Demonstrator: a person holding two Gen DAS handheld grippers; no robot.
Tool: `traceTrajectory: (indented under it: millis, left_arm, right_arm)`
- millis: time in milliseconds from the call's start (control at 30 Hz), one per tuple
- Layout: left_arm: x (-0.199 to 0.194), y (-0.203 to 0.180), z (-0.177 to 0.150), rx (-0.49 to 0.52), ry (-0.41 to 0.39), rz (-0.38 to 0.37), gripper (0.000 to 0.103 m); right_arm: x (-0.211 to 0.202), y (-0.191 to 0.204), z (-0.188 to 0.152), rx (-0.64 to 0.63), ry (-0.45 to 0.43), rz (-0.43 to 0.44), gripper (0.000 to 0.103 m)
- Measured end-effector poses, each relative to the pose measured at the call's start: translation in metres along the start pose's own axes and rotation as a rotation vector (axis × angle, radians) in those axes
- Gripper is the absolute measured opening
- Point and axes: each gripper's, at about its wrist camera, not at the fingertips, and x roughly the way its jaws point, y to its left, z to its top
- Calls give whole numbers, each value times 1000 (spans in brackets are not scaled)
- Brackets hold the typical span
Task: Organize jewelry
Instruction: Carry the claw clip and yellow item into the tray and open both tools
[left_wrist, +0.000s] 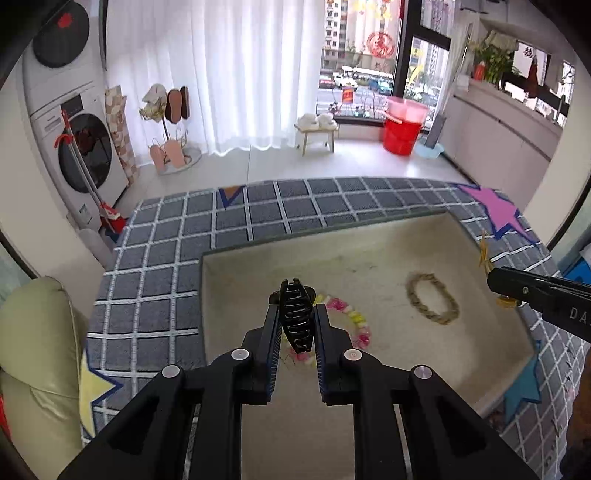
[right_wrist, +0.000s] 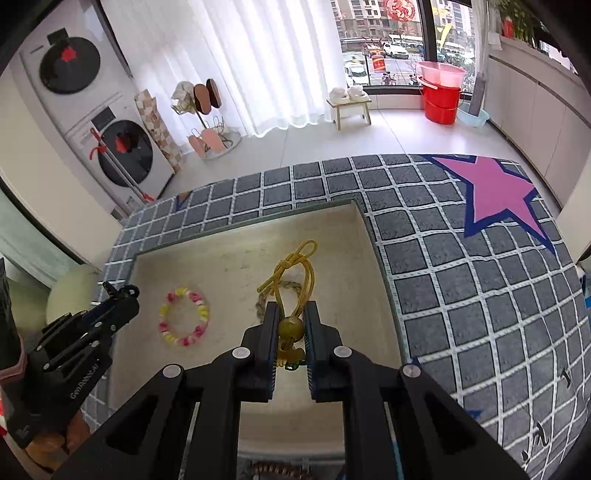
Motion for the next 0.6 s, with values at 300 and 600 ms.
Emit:
traceTrajectory:
  millis: [300, 600]
  left_arm:
    - [31, -8, -3, 4, 52, 12, 32]
    - [42, -13, -6, 19, 72, 53, 32]
  right_arm:
    - [34, -5, 0, -3, 38, -37, 14]
    - [50, -12, -10, 12, 60, -44, 14]
